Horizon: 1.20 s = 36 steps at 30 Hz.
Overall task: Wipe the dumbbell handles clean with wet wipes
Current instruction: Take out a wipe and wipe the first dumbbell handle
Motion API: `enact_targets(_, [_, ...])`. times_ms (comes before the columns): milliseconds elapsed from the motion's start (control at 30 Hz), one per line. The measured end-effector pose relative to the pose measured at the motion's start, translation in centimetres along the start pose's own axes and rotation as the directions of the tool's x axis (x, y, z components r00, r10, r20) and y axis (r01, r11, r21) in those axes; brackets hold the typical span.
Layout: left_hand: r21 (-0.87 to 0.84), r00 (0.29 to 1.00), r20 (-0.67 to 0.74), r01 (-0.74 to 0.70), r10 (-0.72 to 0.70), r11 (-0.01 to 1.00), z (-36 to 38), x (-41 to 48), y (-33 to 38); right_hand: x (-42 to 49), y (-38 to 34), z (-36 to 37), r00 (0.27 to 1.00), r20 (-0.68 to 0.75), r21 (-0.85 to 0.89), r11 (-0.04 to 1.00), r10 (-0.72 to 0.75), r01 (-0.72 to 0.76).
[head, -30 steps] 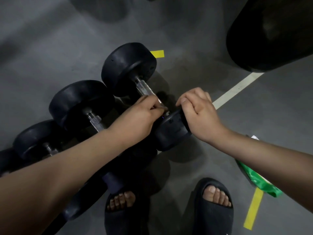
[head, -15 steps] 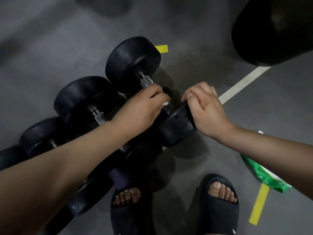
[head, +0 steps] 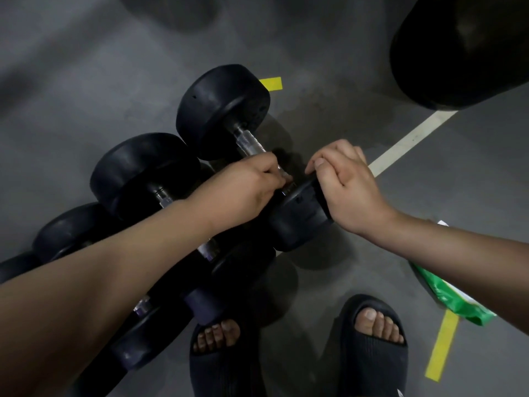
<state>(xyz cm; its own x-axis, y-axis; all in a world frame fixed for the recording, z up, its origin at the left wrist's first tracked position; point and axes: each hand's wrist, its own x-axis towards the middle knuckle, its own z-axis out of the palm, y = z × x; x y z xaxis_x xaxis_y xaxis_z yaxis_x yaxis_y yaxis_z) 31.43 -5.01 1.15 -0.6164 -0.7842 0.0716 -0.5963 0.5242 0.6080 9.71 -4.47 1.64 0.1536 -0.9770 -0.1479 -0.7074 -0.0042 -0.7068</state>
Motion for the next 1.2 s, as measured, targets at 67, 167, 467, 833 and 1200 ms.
enact_targets(67, [0.001,1.0,-0.006,0.013,-0.013,1.0,0.1,0.2,0.8,0.0,0.1,-0.1,1.0,0.005,0.004,1.0,0.01,-0.01])
enact_targets(167, [0.159,1.0,-0.014,0.021,-0.019,0.987,0.3,0.1,1.1,0.1,0.0,0.0,1.0,0.01,0.004,1.0,0.013,-0.013])
enact_targets(467, [0.506,0.972,0.003,0.202,-0.237,0.838,-0.8,1.0,0.4,0.0,0.1,0.0,1.0,0.006,0.006,1.0,0.0,0.0])
enact_targets(833, [0.637,0.984,0.049,0.101,-0.171,0.764,-0.9,0.7,-0.5,0.1,0.6,0.1,0.999,0.003,-0.001,0.999,-0.044,0.044])
enact_targets(1200, [0.508,0.987,-0.044,0.153,-0.152,0.848,-0.2,0.8,-0.8,0.4,0.7,-0.2,0.996,0.074,0.107,0.993,0.047,-0.054])
